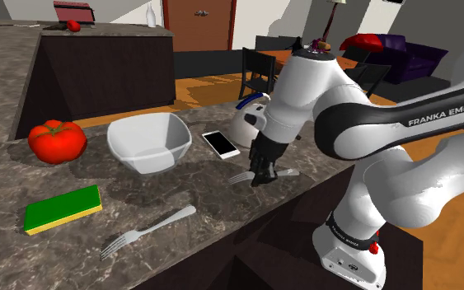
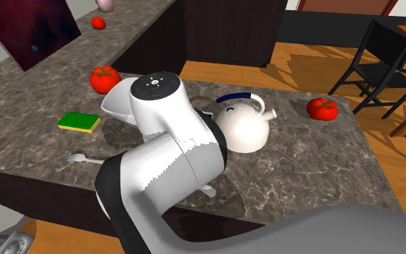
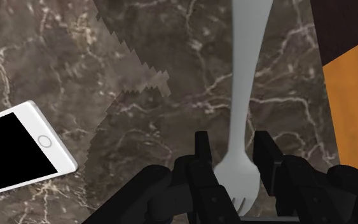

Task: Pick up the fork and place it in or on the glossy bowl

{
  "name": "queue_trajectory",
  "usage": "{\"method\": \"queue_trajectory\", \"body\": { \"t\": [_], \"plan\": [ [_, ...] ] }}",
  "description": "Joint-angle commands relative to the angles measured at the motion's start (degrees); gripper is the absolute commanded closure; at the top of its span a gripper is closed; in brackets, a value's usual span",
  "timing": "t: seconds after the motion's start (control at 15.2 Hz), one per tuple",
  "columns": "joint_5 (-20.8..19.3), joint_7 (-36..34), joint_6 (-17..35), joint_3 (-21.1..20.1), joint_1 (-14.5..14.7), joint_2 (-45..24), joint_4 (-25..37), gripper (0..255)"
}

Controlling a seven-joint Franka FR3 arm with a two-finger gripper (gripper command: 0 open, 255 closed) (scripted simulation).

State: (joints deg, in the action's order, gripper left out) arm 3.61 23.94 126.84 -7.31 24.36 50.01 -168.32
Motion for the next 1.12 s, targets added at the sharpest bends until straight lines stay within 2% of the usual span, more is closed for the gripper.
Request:
{"method": "queue_trajectory", "body": {
  "t": [0.0,1.06],
  "plan": [
    [-0.14,0.08,-2.05,0.16,-0.07,0.74,1.29,255],
    [-1.02,0.51,-15.87,1.23,-0.57,3.48,12.38,255]
  ]
}}
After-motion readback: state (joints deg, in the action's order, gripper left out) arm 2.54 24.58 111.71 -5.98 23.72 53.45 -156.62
